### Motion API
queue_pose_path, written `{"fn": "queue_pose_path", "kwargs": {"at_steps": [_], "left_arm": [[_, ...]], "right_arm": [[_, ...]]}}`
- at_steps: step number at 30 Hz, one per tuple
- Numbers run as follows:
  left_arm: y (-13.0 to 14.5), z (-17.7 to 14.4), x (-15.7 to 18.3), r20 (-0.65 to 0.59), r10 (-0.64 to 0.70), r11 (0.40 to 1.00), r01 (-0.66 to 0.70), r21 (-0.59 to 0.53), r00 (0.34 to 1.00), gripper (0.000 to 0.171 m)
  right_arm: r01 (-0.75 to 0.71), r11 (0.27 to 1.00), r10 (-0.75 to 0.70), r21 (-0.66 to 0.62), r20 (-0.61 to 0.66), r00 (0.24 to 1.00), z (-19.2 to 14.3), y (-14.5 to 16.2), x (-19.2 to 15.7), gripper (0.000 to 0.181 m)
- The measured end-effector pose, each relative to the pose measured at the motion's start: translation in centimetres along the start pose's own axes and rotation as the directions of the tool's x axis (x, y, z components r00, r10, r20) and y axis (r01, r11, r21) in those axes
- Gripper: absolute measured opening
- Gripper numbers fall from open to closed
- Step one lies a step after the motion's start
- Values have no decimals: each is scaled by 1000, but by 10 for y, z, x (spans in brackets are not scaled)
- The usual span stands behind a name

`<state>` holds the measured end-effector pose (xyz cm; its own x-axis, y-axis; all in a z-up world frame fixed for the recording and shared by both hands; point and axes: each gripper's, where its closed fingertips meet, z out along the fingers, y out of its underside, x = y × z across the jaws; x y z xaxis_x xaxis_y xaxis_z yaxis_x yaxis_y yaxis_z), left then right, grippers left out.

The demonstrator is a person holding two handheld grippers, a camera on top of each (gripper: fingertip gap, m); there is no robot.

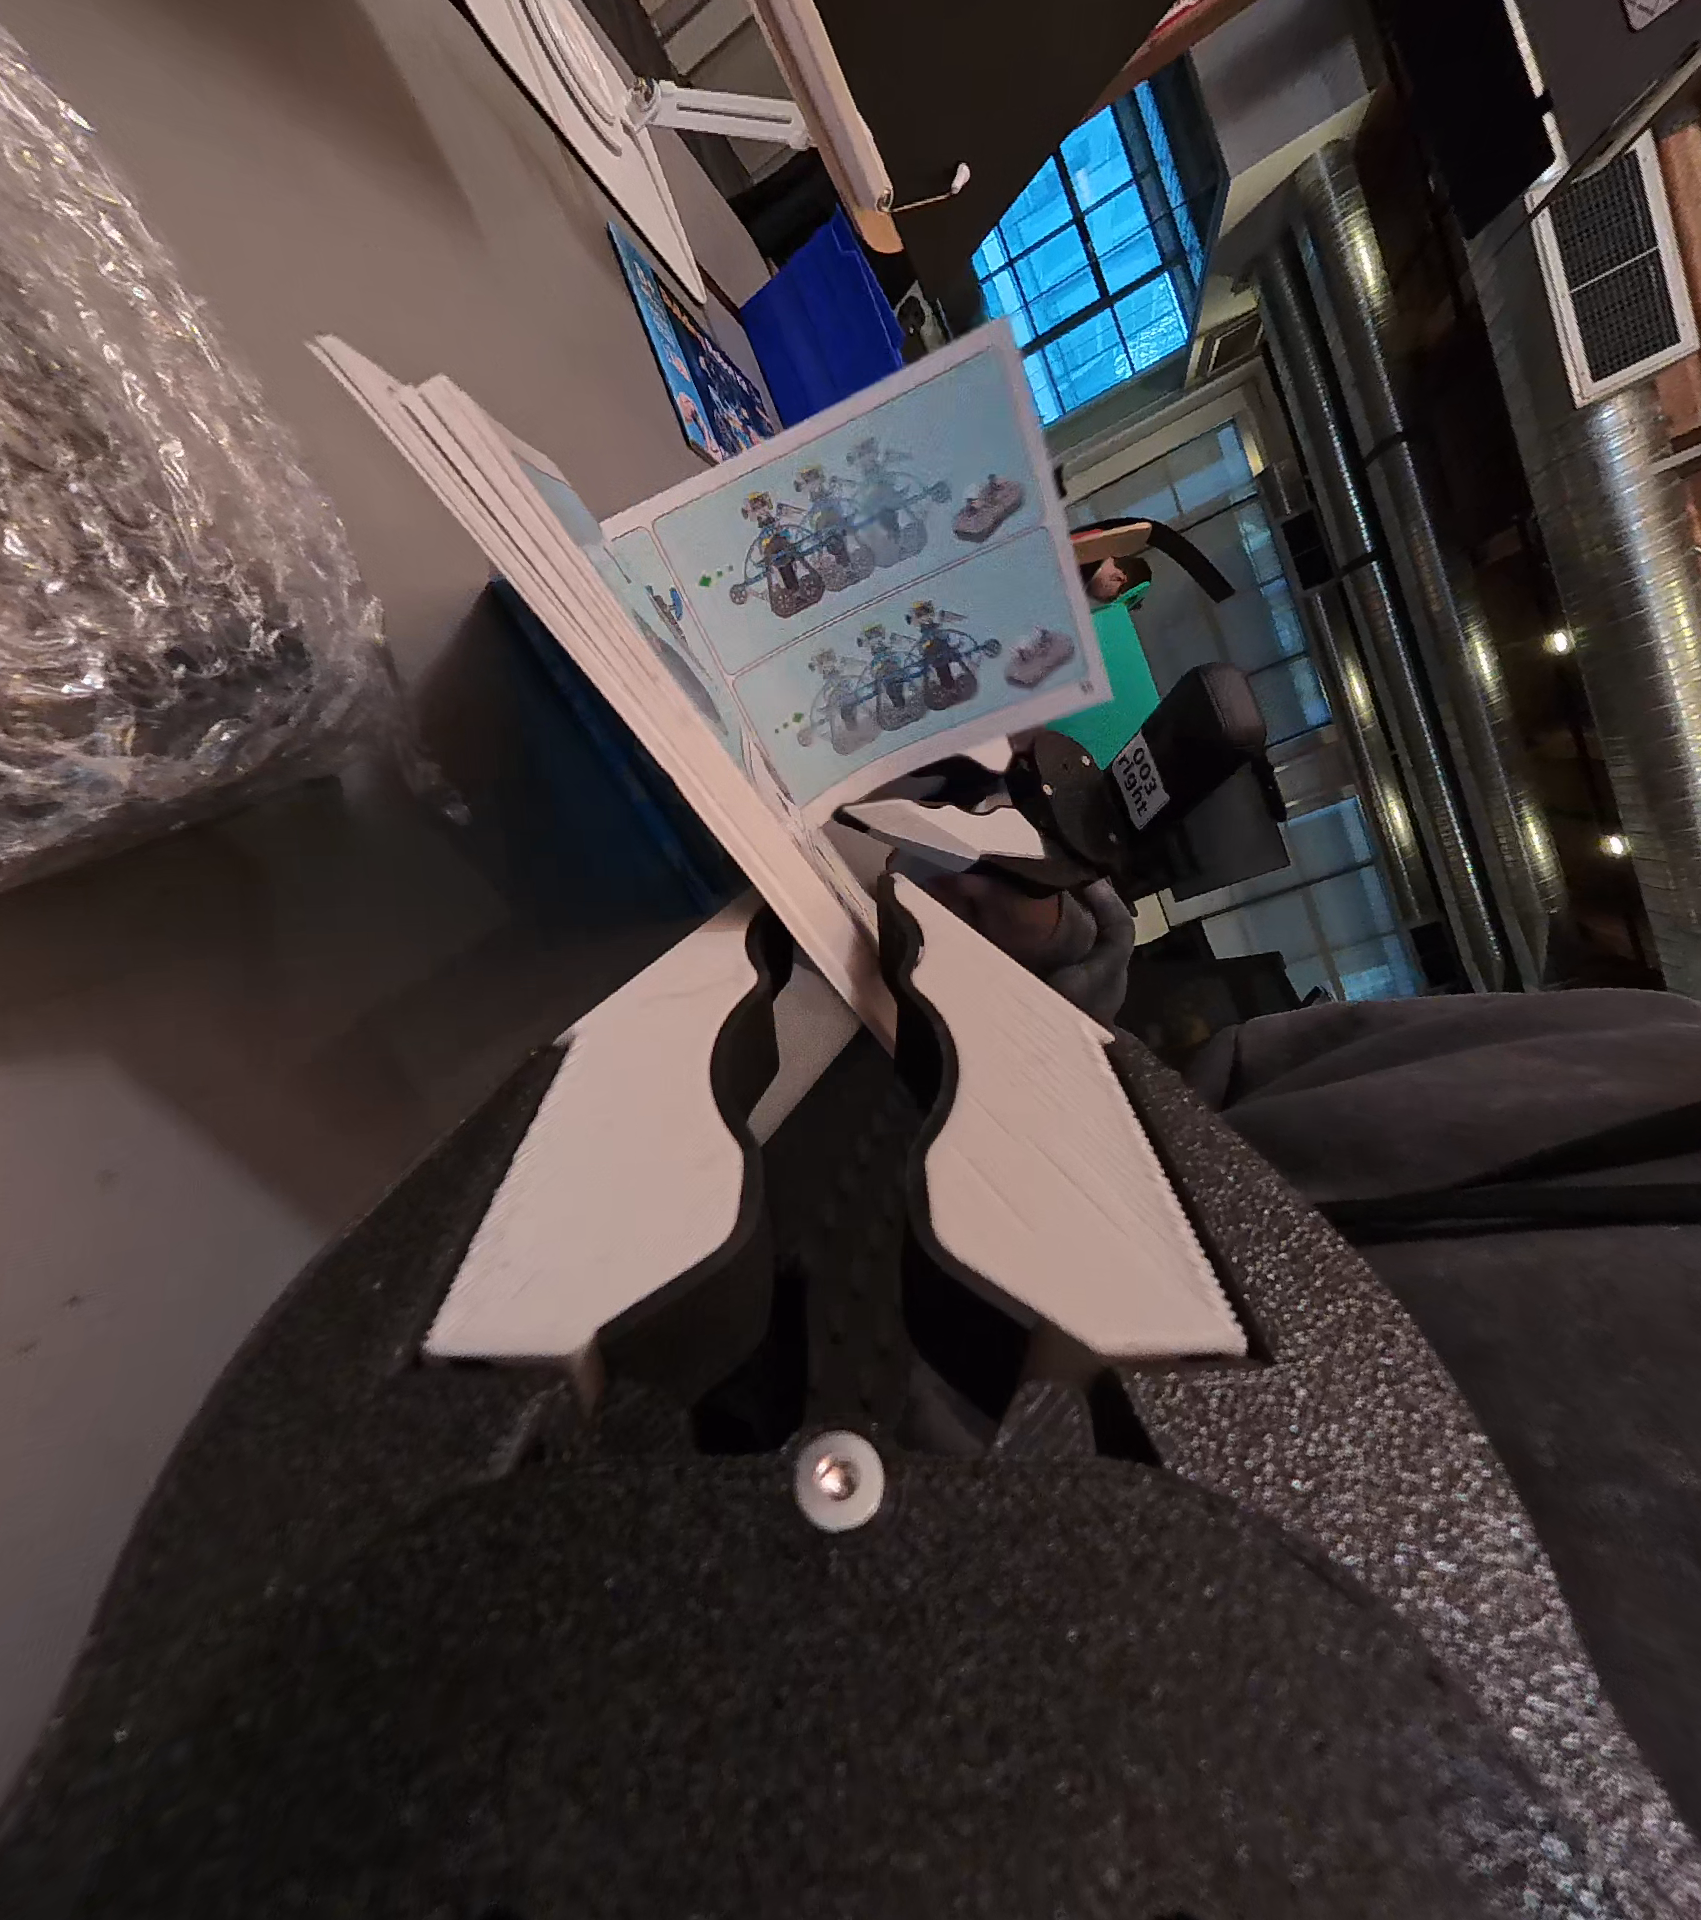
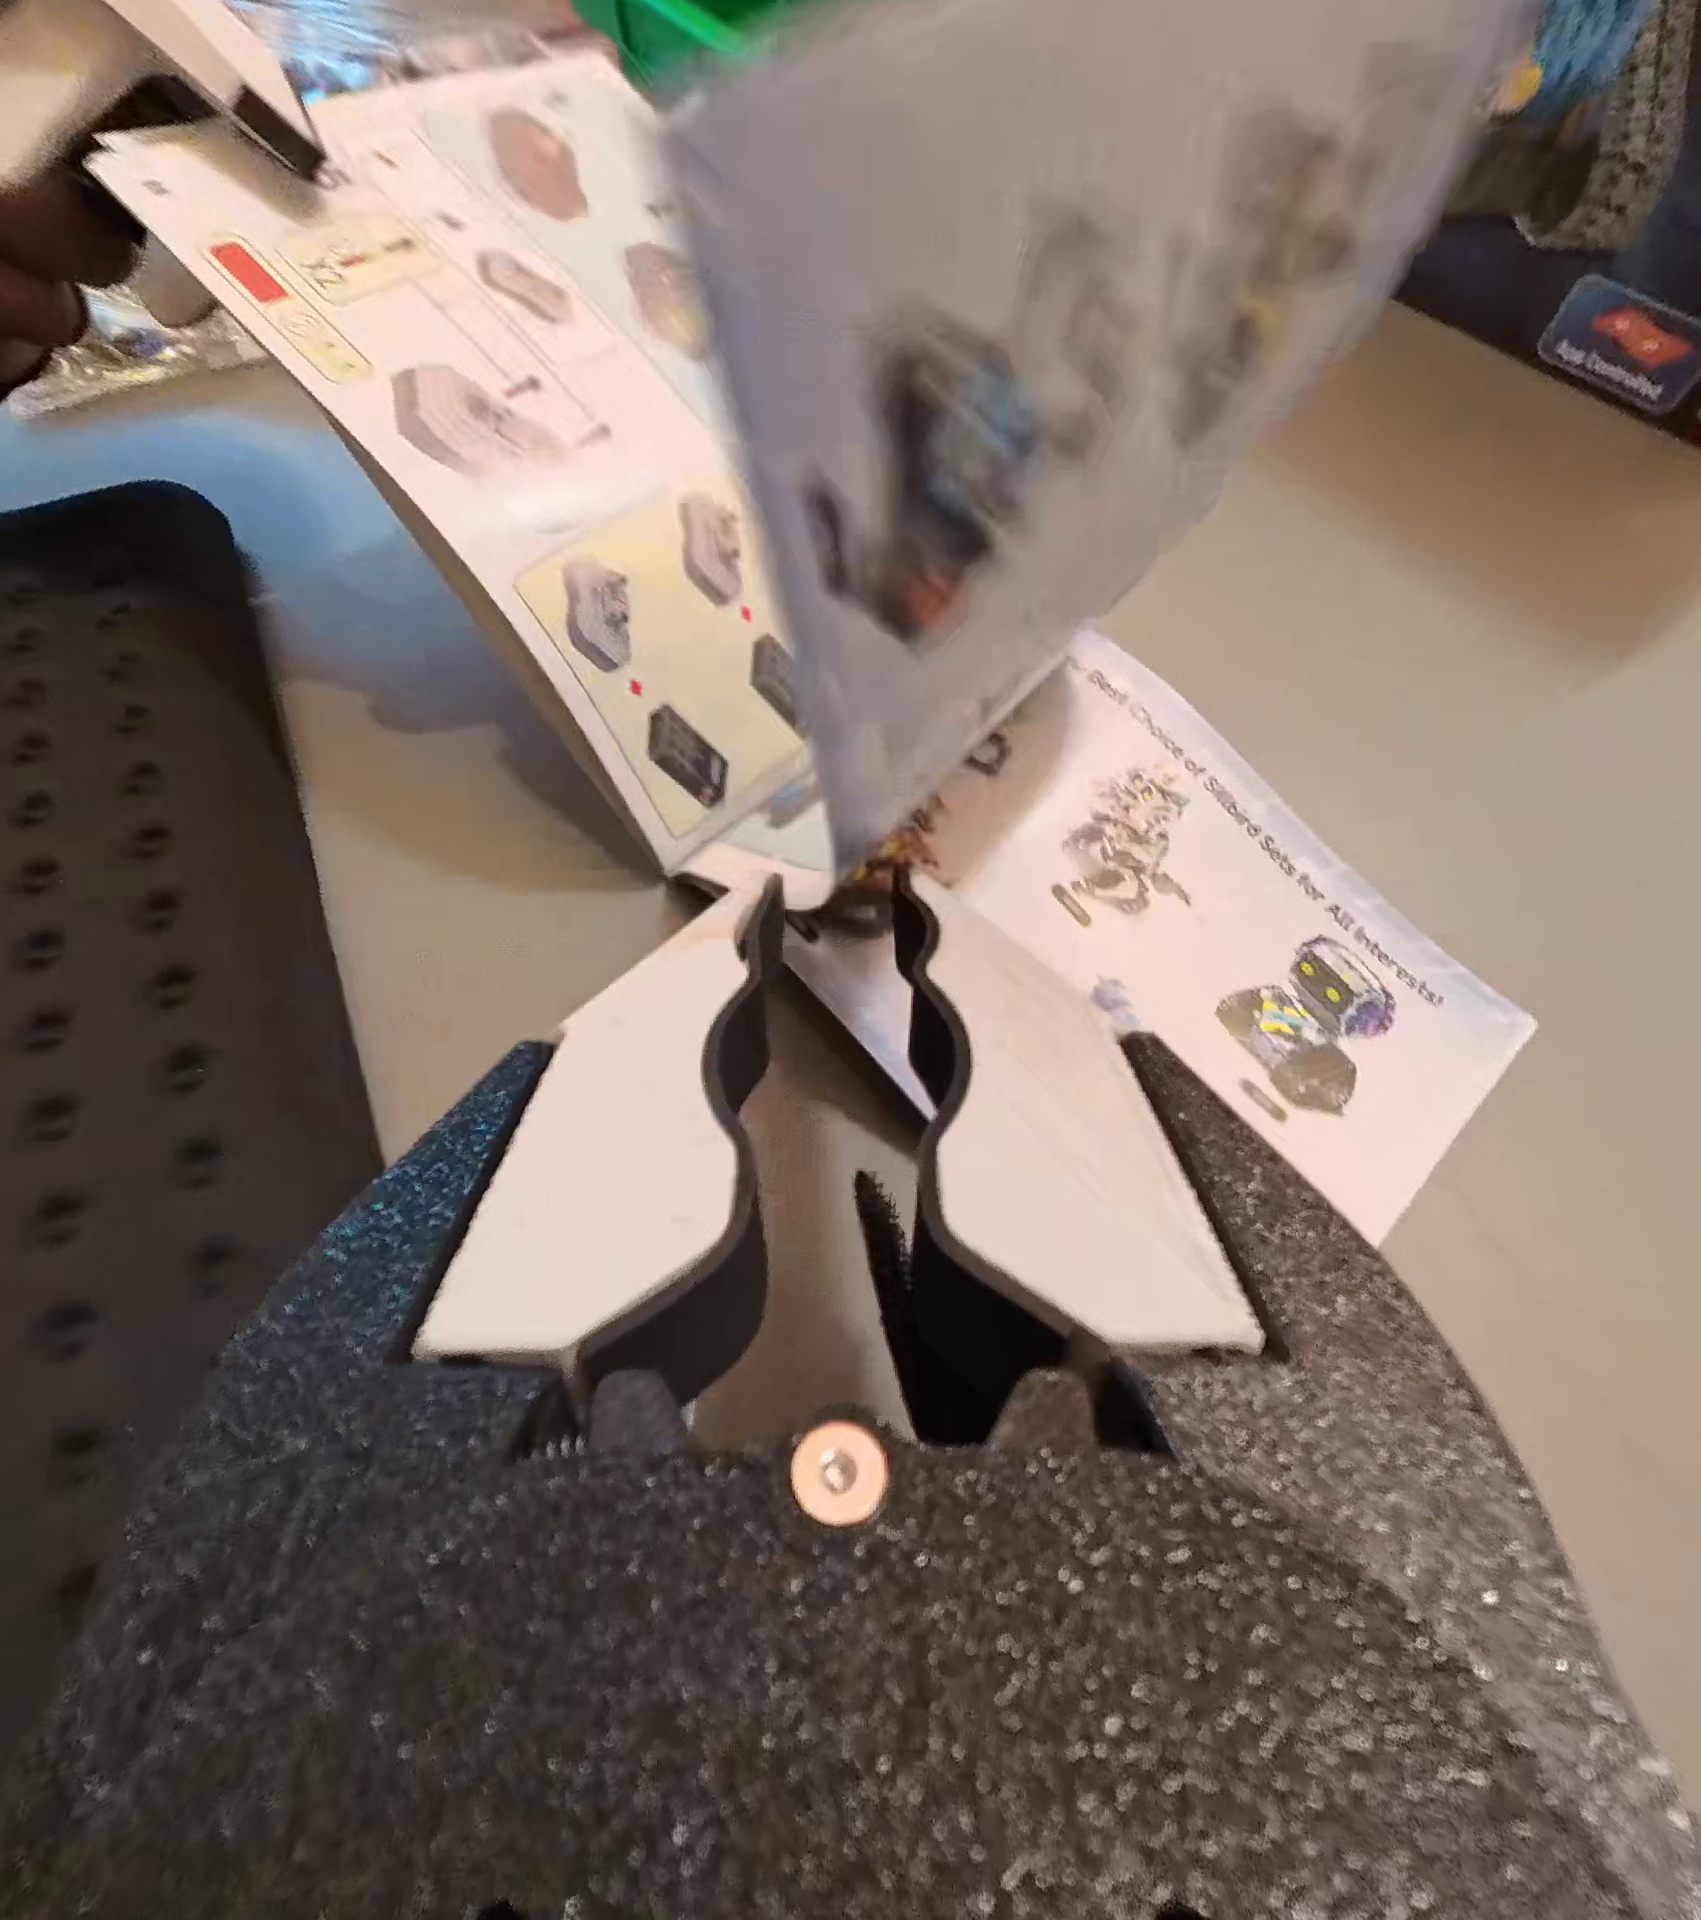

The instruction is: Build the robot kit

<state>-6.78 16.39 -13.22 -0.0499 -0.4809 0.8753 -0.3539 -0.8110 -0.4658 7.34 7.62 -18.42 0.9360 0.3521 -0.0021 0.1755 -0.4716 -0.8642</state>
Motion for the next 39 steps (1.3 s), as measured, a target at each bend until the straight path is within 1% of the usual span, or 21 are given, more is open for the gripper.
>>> {"fn": "queue_pose_path", "kwargs": {"at_steps": [2, 4, 6, 8, 10, 12, 14, 16, 18, 19, 20, 23, 26, 30, 34, 37, 39], "left_arm": [[0, 0, 0, 4, 2, 1000, -2, -1, 1000, 15], [0, 0, 0, 6, 5, 1000, -5, -2, 1000, 15], [0, 0, 0, 3, 7, 1000, -7, -2, 1000, 15], [0, 0, 1, -3, 6, 1000, -6, 0, 1000, 15], [-1, 1, 2, -11, 6, 1000, -6, 1, 1000, 15], [-2, 3, 5, -22, 10, 1000, -10, 1, 1000, 15], [-4, 5, 9, -39, 15, 1000, -15, 1, 999, 15], [-6, 9, 14, -57, 23, 1000, -23, 0, 998, 15], [-7, 13, 18, -64, 35, 999, -36, -2, 997, 15], [-7, 15, 20, -65, 43, 999, -44, -4, 997, 15], [-7, 16, 22, -66, 50, 999, -51, -8, 997, 15], [-8, 21, 26, -73, 66, 998, -67, -16, 995, 15], [-10, 24, 29, -89, 66, 998, -68, -16, 994, 15], [-11, 24, 29, -90, 69, 997, -71, -25, 994, 15], [-11, 25, 30, -93, 68, 997, -71, -32, 993, 16], [-10, 25, 30, -94, 68, 997, -72, -38, 993, 17], [-9, 24, 30, -91, 70, 997, -73, -38, 993, 17]], "right_arm": [[-9, 999, 9, -40, 1, 1000, -2, 9, 3, 22], [4, 991, 5, -133, 70, 998, -7, 28, -5, 25], [9, 976, 15, -220, 106, 994, -16, 47, -7, 27], [-11, 959, 65, -282, 183, 981, -31, 58, -17, 28], [-41, 954, 124, -298, 263, 957, -45, 56, -28, 28], [-48, 967, 126, -249, 309, 943, -49, 40, -35, 31], [-28, 990, 65, -136, 282, 957, -40, 13, -34, 38], [7, 1000, -6, -5, 211, 978, -23, -19, -34, 44], [54, 989, -77, 139, 170, 982, -9, -52, -51, 51], [81, 978, -111, 191, 154, 982, -3, -65, -62, 53], [113, 970, -144, 217, 133, 981, 5, -72, -72, 53], [207, 957, -221, 202, 51, 974, 31, -78, -91, 56], [253, 952, -254, 172, -12, 967, 46, -78, -95, 58], [314, 940, -305, 133, -82, 949, 46, -70, -85, 45], [325, 939, -308, 115, -139, 941, 41, -67, -72, 15], [311, 943, -297, 122, -119, 947, 38, -66, -72, 7], [311, 942, -297, 125, -121, 947, 36, -66, -71, 6]]}}
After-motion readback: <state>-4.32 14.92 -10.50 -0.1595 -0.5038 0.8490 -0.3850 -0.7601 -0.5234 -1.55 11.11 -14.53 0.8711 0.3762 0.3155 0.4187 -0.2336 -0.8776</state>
